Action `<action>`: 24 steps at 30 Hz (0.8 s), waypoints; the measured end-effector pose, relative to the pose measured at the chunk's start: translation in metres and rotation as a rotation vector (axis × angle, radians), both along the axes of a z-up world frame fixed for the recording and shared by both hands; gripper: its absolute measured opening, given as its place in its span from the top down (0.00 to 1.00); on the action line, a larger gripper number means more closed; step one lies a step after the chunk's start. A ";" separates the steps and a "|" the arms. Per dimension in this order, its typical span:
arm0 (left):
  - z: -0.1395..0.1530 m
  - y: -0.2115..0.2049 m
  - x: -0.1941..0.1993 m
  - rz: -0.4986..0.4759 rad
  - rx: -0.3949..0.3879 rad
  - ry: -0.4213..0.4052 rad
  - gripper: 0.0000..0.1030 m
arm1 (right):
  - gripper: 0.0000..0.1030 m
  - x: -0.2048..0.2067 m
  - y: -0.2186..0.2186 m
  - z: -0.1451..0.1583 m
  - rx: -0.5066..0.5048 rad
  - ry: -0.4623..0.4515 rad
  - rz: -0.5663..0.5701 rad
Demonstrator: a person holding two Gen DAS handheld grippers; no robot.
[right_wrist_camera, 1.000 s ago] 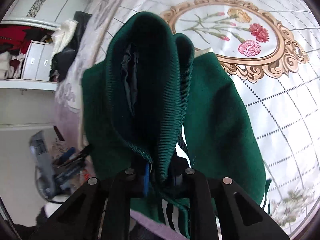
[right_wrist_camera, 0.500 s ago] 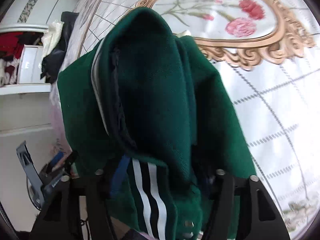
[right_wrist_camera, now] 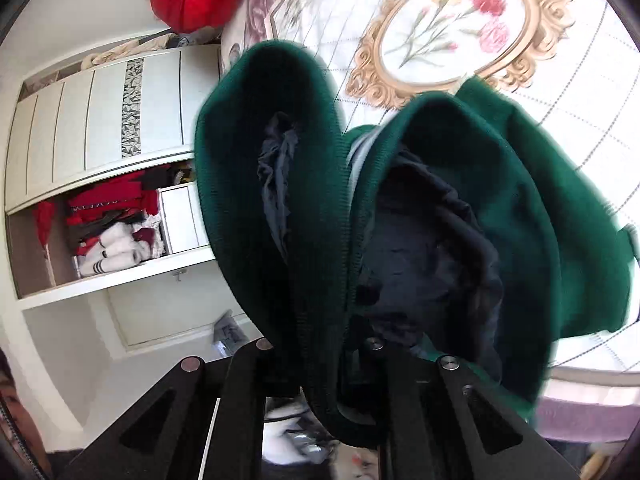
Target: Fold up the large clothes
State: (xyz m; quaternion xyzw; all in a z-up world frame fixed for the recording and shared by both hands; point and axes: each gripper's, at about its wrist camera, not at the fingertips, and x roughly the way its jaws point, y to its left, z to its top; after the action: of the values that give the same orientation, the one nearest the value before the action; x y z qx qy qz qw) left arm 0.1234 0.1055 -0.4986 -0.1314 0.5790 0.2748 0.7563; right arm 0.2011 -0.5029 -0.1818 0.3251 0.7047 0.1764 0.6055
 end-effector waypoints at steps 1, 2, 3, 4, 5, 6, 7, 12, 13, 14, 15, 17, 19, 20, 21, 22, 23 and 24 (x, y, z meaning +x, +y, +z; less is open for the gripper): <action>-0.003 -0.006 0.007 -0.021 0.010 0.006 0.00 | 0.87 0.005 -0.007 -0.012 -0.102 -0.011 0.038; -0.009 -0.010 0.013 -0.036 0.014 0.014 0.00 | 0.87 0.009 -0.016 -0.028 -0.204 -0.006 0.049; -0.016 -0.014 0.020 -0.052 0.010 0.029 0.00 | 0.87 0.011 -0.025 -0.049 -0.292 0.006 0.058; -0.021 -0.017 0.024 -0.062 0.004 0.036 0.00 | 0.87 0.015 -0.025 -0.067 -0.366 -0.003 0.107; -0.030 -0.022 0.030 -0.075 0.001 0.039 0.00 | 0.82 0.017 -0.025 -0.084 -0.437 -0.010 0.149; -0.038 -0.026 0.035 -0.087 0.002 0.059 0.00 | 0.66 0.019 -0.026 -0.098 -0.497 -0.018 0.177; -0.048 -0.030 0.041 -0.098 -0.003 0.089 0.00 | 0.60 0.018 -0.027 -0.108 -0.506 -0.016 0.206; -0.045 -0.026 0.039 -0.068 -0.007 0.079 0.01 | 0.46 0.017 -0.050 -0.074 -0.463 0.056 0.171; -0.042 -0.023 0.037 -0.058 -0.014 0.075 0.01 | 0.44 0.012 -0.057 -0.060 -0.478 0.038 0.150; -0.038 -0.023 0.036 -0.049 -0.017 0.069 0.01 | 0.38 0.004 -0.065 -0.046 -0.485 0.015 0.133; -0.034 -0.022 0.035 -0.043 -0.016 0.062 0.01 | 0.34 -0.001 -0.074 -0.035 -0.474 0.001 0.118; -0.026 -0.025 0.035 -0.043 -0.012 0.053 0.01 | 0.34 -0.020 -0.084 -0.030 -0.410 0.009 0.112; -0.023 -0.033 0.035 -0.067 0.007 0.049 0.01 | 0.34 -0.028 -0.091 -0.038 -0.400 0.021 0.144; -0.025 -0.038 0.037 -0.087 0.023 0.058 0.01 | 0.34 -0.040 -0.093 -0.045 -0.466 0.025 0.179; -0.030 -0.044 0.038 -0.111 0.036 0.074 0.01 | 0.37 -0.047 -0.096 -0.061 -0.558 0.036 0.216; -0.036 -0.049 0.040 -0.133 0.043 0.094 0.01 | 0.37 -0.053 -0.096 -0.081 -0.582 0.074 0.207; -0.041 -0.053 0.040 -0.148 0.046 0.109 0.01 | 0.37 -0.057 -0.106 -0.093 -0.555 0.128 0.151; -0.043 -0.055 0.040 -0.160 0.049 0.117 0.01 | 0.37 -0.057 -0.116 -0.092 -0.537 0.152 0.114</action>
State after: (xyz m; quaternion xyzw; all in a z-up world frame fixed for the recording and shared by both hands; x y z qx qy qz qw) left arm 0.1629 0.0502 -0.5415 -0.0500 0.6240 0.2350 0.7436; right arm 0.1437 -0.6191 -0.2734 0.1252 0.7868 -0.0077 0.6043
